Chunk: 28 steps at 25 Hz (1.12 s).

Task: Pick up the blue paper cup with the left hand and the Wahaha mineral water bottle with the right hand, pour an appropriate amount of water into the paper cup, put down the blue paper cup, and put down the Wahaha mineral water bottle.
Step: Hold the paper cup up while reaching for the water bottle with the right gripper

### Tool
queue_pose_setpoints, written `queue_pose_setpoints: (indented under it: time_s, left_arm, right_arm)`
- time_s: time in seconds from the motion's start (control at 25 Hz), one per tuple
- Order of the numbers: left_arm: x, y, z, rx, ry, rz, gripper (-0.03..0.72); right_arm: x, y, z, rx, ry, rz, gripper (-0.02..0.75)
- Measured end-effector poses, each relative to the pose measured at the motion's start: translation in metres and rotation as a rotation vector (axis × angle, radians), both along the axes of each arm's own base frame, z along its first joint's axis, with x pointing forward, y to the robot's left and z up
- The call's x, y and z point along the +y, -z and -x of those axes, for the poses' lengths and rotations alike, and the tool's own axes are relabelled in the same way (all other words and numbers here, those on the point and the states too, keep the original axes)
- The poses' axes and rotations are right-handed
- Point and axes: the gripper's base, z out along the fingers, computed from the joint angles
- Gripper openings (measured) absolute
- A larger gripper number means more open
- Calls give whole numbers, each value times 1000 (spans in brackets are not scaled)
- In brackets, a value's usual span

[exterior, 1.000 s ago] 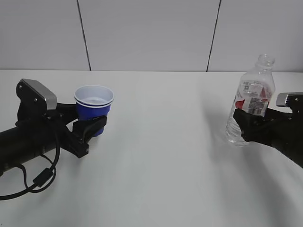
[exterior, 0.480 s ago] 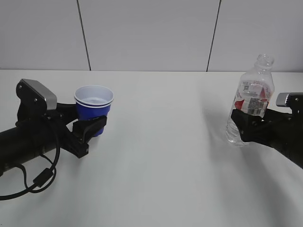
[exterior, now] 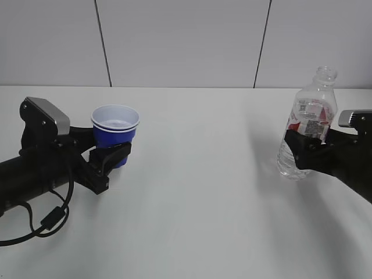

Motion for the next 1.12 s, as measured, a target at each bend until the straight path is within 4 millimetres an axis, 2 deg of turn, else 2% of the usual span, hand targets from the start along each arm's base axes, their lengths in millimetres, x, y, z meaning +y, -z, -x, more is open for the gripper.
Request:
queue_pose_setpoints:
  time_s: [0.8, 1.12]
  left_arm:
    - [0, 0, 0, 0, 2, 0, 445]
    - [0, 0, 0, 2, 1, 2, 445]
  right_arm:
    - [0, -8, -16, -53, 4, 1, 671]
    - [0, -7, -16, -53, -1, 3, 661]
